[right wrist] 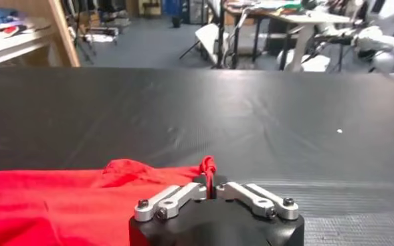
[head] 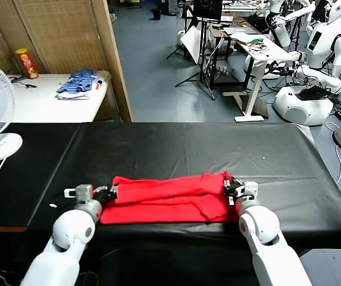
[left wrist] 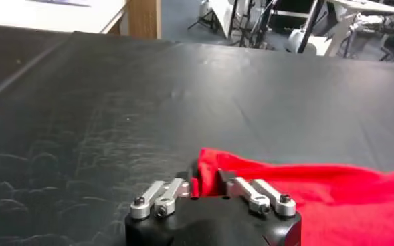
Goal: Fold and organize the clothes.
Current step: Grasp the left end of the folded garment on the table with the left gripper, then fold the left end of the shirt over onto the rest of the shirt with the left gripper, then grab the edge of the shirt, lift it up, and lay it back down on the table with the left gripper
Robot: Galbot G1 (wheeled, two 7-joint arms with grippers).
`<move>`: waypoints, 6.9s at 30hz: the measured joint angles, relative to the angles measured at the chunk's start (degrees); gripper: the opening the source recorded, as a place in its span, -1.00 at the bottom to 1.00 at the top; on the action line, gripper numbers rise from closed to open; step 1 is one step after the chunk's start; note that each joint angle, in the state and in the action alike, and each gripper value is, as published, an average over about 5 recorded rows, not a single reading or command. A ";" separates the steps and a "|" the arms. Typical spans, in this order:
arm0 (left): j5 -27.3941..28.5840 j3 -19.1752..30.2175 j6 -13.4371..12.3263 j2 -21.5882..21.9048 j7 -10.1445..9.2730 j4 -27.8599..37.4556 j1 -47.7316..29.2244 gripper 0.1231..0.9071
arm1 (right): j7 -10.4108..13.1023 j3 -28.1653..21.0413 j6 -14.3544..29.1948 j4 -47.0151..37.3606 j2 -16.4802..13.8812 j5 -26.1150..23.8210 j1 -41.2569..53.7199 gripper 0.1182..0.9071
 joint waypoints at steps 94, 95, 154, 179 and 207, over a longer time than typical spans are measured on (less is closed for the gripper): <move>4.08 11.54 0.41 -9.02 1.83 -15.03 6.02 -0.88 | -4.06 11.97 -0.60 20.65 0.29 1.16 -16.27 0.72; 3.98 11.72 0.35 -9.56 1.83 -14.85 5.77 -0.88 | -4.05 11.79 -0.63 20.58 0.37 1.06 -16.18 0.72; -7.53 -5.52 -13.31 -11.12 7.89 -8.80 14.30 0.72 | -8.02 -8.74 7.42 13.75 -0.77 -4.16 -5.34 0.72; -11.44 -6.84 -10.38 -11.18 5.62 -6.98 12.59 -0.91 | -5.43 -3.77 3.42 20.68 1.57 -7.00 -10.24 0.72; 29.35 -19.81 -6.59 14.29 7.54 -17.15 19.47 -0.93 | -5.27 -0.43 -1.08 23.17 4.25 -19.26 -16.05 0.72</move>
